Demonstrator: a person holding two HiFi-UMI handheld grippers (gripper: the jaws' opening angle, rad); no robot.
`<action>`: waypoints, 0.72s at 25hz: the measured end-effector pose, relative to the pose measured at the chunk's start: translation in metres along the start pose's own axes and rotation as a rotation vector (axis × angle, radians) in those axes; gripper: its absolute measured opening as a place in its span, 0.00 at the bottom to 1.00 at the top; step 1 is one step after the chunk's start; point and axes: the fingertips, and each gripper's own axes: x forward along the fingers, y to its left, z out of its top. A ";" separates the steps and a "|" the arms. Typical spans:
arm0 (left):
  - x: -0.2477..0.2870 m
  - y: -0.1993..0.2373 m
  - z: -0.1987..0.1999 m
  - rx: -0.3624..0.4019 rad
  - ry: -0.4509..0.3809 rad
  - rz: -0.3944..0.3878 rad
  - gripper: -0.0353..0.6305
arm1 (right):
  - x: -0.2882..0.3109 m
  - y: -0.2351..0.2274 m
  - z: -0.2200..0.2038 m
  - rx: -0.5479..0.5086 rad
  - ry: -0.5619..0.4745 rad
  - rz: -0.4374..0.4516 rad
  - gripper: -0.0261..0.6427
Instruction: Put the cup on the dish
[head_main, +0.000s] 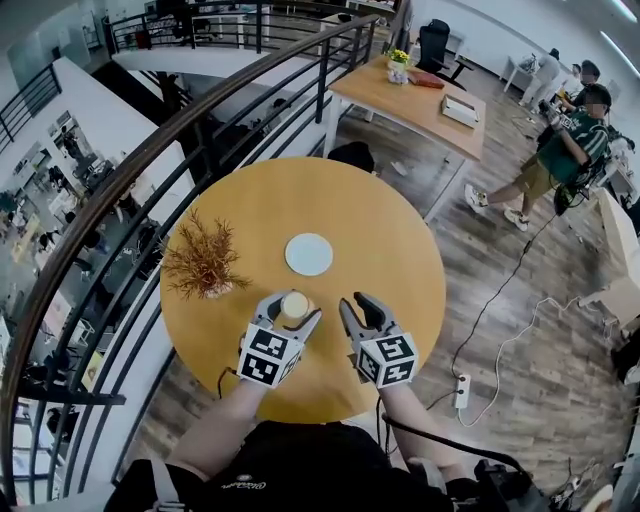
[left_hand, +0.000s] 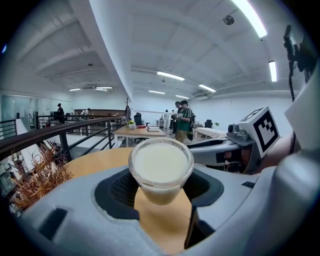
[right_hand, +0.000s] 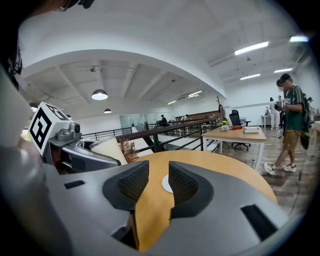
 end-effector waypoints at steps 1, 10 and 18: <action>0.002 0.001 0.000 -0.002 0.004 0.008 0.44 | 0.001 -0.003 -0.001 -0.001 0.004 0.002 0.20; 0.018 -0.007 0.002 0.002 0.030 0.030 0.44 | -0.001 -0.029 -0.006 0.040 0.004 0.012 0.20; 0.018 -0.007 -0.009 -0.009 0.047 0.043 0.44 | 0.009 -0.023 -0.013 -0.004 0.013 0.030 0.20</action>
